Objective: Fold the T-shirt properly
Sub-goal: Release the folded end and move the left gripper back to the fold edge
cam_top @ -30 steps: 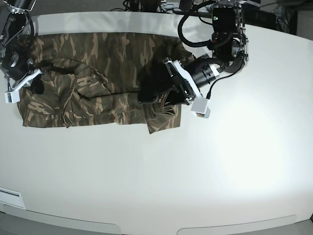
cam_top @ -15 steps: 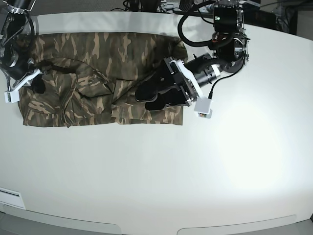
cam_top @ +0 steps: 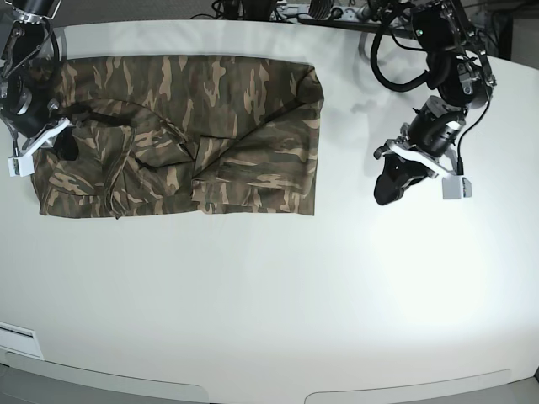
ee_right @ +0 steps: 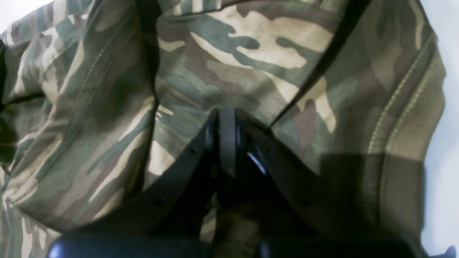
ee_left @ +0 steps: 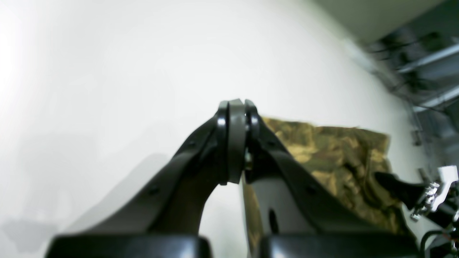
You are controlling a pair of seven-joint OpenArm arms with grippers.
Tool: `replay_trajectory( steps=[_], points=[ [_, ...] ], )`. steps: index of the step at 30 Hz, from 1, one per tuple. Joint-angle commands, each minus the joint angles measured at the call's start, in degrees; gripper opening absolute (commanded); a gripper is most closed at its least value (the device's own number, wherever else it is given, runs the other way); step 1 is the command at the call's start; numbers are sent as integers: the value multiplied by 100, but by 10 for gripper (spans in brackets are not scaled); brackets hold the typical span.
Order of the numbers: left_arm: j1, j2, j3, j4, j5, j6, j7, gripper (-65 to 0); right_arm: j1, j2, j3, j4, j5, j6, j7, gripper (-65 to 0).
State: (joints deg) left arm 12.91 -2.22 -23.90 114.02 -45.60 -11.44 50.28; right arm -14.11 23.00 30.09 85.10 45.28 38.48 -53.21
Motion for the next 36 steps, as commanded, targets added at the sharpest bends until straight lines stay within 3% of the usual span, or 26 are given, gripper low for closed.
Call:
replay_trajectory(
  steps=[1, 8, 10, 15, 25, 29, 36],
  points=[
    [63, -4, 109, 96, -111, -37, -116, -650, -33, 50, -20, -4, -197, 13, -356, -650],
    [450, 0, 1032, 96, -103, -162, -81, -650, -33, 50, -22, -4, -162, 13, -343, -650],
    [474, 2, 1287, 96, 149, -127, -74, -650, -35, 52, -22, -4, -162, 13, -356, -650],
    [472, 33, 1574, 96, 754, 417, -107, -650, -33, 52, -20, -4, -162, 13, -369, -650],
    [468, 35, 1561, 96, 1139, 953, -389, -650, -33, 52, -20, -4, -160, 13, -387, -650],
    [452, 35, 1565, 96, 1134, 949, -400, -650, -33, 52, -20, -4, -157, 13, -382, -650],
    [455, 33, 1580, 94, 852, 546, -376, -650, -33, 52, -20, -4, -160, 13, -382, -650]
  ],
)
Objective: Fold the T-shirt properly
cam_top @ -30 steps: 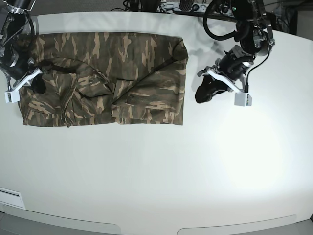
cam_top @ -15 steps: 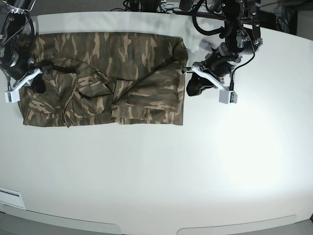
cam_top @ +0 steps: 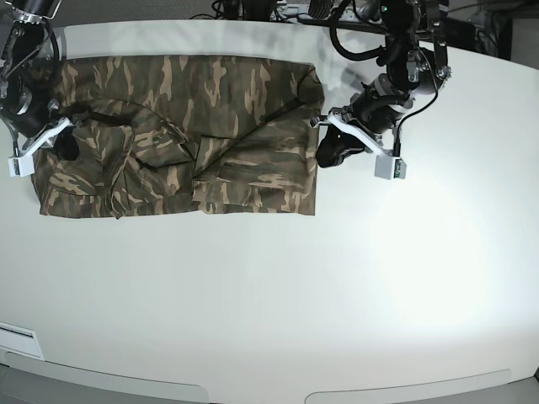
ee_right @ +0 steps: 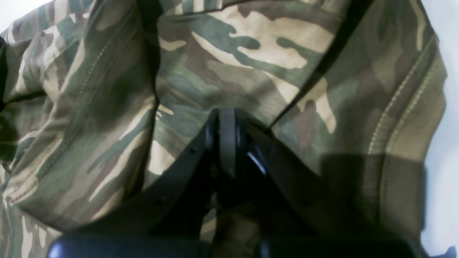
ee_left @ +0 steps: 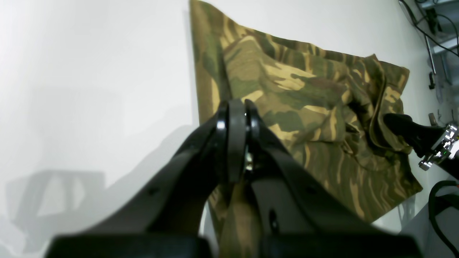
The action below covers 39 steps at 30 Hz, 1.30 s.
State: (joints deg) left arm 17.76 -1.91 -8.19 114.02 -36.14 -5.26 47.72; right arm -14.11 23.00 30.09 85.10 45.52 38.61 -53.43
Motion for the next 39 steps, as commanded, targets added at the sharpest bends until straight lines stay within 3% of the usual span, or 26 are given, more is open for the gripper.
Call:
replay_trajectory(
  steps=[1, 7, 9, 16, 20, 25, 29, 32, 35, 37, 39],
  points=[
    [-31, 2, 26, 94, -94, -72, -122, -650, -31, 52, -20, -4, -184, 0, -361, -650],
    [-31, 2, 297, 94, -74, -79, -127, -650, -31, 52, -20, -4, -184, -2, -361, -650],
    [-31, 2, 422, 94, -48, -232, -138, -650, -31, 52, -22, -4, -184, 0, -361, -650],
    [-48, 2, 973, 94, -192, -1759, -144, -650, -33, 52, -20, -4, -184, 0, -363, -650],
    [-46, 0, 1296, 94, -295, -2417, -96, -650, -31, 50, -20, -4, -184, -2, -361, -650],
    [-46, -9, 1611, 94, -1025, -3474, 557, -650, -33, 50, -20, -4, -184, -2, -363, -650],
    [-50, -118, 1759, 107, -2103, -3474, 1266, -650, -33, 50, -20, -4, -184, -2, -363, -650],
    [-46, -125, 1580, 262, -2450, -3474, 1211, -650, -33, 52, -20, -4, -184, -2, -363, -650],
    [-44, -122, 1119, 634, -2411, -3474, 804, -650, -35, 50, -20, -4, -184, -2, -363, -650],
    [-33, -98, 645, 855, -2044, -3051, 398, -650, -35, 50, -22, -4, -186, -4, -374, -650],
    [-28, -90, 201, 907, -1517, -2304, -11, -650, -35, 50, -20, -4, -186, -7, -389, -650]
  ],
)
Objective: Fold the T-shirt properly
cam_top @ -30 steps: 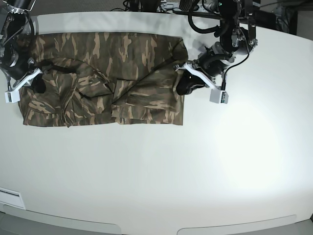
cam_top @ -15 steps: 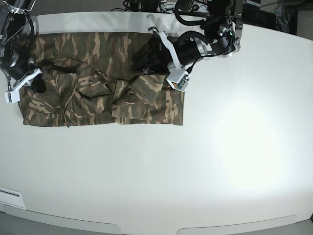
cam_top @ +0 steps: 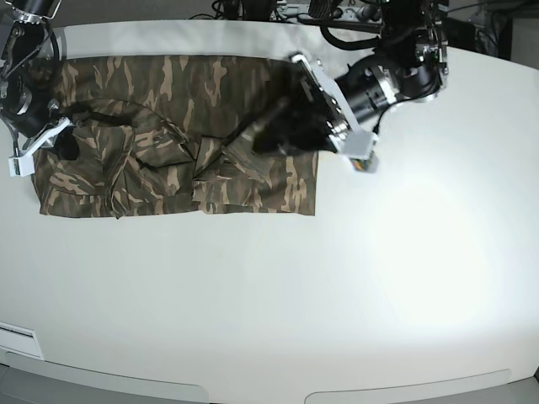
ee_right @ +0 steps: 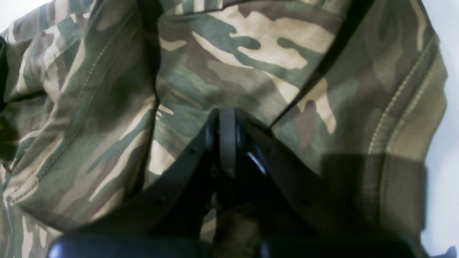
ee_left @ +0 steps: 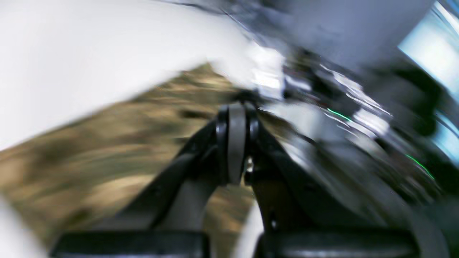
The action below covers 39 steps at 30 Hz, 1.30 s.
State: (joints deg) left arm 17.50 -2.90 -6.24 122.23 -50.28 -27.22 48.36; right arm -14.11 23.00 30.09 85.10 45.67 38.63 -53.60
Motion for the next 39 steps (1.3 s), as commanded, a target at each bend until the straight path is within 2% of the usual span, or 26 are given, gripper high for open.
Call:
replay_trajectory(
  steps=[1, 3, 4, 7, 15, 16, 20, 23, 26, 30, 36, 39],
  points=[
    [-2, 9, -142, 63, 146, 330, -219, -650, -35, 50, -20, -4, -199, -9, -369, -650],
    [-4, 7, -264, -61, 654, 1021, -393, -650, -35, 50, -22, -4, -199, -7, -369, -650],
    [-4, 7, -260, -155, 863, 1257, -446, -650, -33, 50, -22, -4, -199, -7, -369, -650],
    [-39, 2, -90, -573, 1060, 1342, -507, -650, -31, 50, -20, -4, -197, -7, -365, -650],
    [-365, 7, 549, -1580, 1078, 752, -503, -650, -35, 52, -20, -4, -199, -7, -367, -650],
    [-376, 4, 658, -1628, 1062, 601, -501, -650, -33, 50, -22, -4, -199, -7, -369, -650],
    [-376, 4, 1139, -1650, 809, -570, -348, -650, -31, 50, -20, -4, -197, -7, -363, -650],
    [-389, 2, 1552, -1650, 466, -1235, 37, -650, -33, 50, -20, -4, -197, -7, -363, -650],
    [-389, 2, 1941, -1648, 72, -1278, 468, -650, -33, 52, -20, -4, -197, -4, -365, -650],
    [-393, 2, 2068, -1467, -197, -1278, 529, -650, -33, 50, -20, -4, -197, -7, -365, -650],
    [-402, 2, 1287, -597, -452, -1278, 522, -650, -33, 50, -20, -4, -197, -9, -365, -650],
    [-402, 4, 682, -407, -332, -1278, 262, -650, -33, 50, -22, -4, -199, -9, -367, -650]
  ],
)
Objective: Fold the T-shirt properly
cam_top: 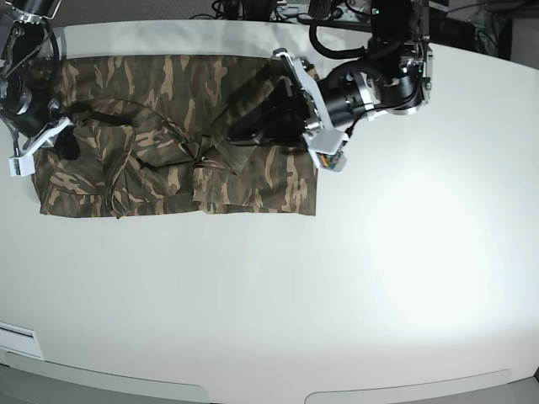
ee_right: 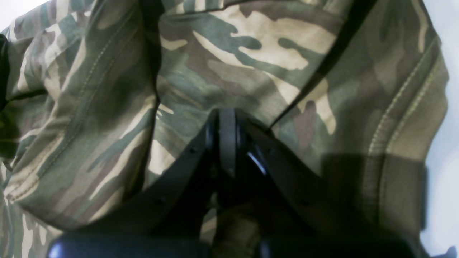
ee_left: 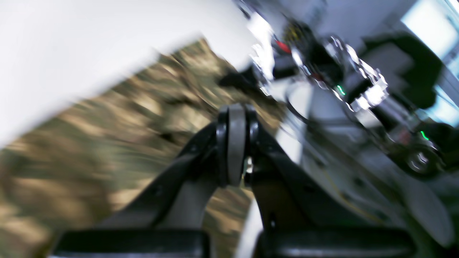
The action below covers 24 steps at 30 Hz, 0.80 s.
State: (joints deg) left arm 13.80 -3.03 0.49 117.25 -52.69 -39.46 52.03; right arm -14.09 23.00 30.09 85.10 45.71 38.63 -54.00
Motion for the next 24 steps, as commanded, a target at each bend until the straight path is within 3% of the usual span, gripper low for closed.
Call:
replay_trajectory(
  steps=[1, 4, 5, 6, 14, 16, 19, 24],
  points=[
    [-28, 17, -170, 70, 127, 531, -258, -650, -37, 50, -20, -4, -203, -9, -328, -650],
    [0, 17, -352, -142, 1130, 1845, -638, -650, -35, 50, -20, -4, -203, -11, -332, -650],
    [-2, 17, -352, -249, 1368, 2105, -717, -650, -35, 50, -20, -4, -201, -11, -330, -650],
    [-4, 20, -350, -367, 1460, 2157, -776, -650, -35, 50, -20, -4, -201, -11, -328, -650],
    [-278, 17, 144, -1388, 1821, 2142, -876, -650, -35, 50, -20, -4, -201, -9, -328, -650],
    [-407, 20, 341, -1624, 1818, 2000, -874, -650, -35, 50, -20, -4, -201, -9, -330, -650],
    [-516, 20, 678, -1735, 1812, 1613, -870, -650, -35, 50, -20, -4, -201, -9, -328, -650],
    [-595, 17, 1244, -1727, 1602, 564, -824, -650, -35, 50, -20, -4, -203, -9, -330, -650]
  ],
)
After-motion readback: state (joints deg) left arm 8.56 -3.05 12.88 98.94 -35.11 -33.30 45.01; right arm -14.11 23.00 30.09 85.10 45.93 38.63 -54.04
